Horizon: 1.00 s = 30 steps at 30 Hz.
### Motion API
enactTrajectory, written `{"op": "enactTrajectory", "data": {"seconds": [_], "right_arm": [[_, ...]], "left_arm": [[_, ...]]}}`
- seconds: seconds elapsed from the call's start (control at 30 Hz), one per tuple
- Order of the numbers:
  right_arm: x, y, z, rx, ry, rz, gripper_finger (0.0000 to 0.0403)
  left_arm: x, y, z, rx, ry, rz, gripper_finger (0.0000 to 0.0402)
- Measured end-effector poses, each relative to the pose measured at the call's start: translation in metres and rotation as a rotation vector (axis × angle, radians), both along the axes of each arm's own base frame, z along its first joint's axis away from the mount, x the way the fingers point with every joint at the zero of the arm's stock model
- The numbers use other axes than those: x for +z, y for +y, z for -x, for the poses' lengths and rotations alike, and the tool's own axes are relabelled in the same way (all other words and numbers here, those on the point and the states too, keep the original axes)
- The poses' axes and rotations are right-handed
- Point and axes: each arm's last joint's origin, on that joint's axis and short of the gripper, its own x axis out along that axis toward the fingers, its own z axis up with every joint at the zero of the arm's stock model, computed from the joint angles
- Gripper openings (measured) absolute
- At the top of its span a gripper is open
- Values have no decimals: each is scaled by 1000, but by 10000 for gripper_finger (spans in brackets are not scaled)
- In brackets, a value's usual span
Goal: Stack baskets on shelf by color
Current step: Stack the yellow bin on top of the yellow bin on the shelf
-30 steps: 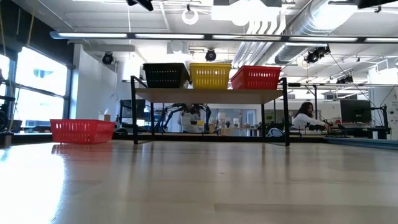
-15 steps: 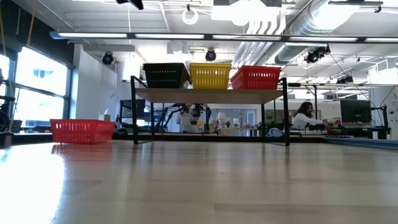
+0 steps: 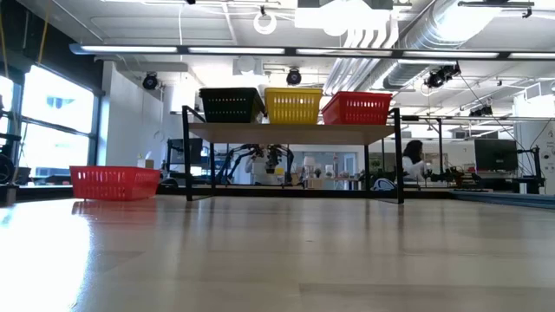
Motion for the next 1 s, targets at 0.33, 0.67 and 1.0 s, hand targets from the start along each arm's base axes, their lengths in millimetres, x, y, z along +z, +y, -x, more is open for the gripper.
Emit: {"op": "enactTrajectory", "data": {"seconds": [0.33,0.67,1.0], "right_arm": [[-25,-1,15,15,8,-1,99],[-41,-9,18,15,18,25,97],[-42,-12,13,-3,28,25,11]], "left_arm": [[0,-1,0,40,7,-33,159],[0,0,0,67,7,-38,159],[0,1,0,77,14,-69,159]]}}
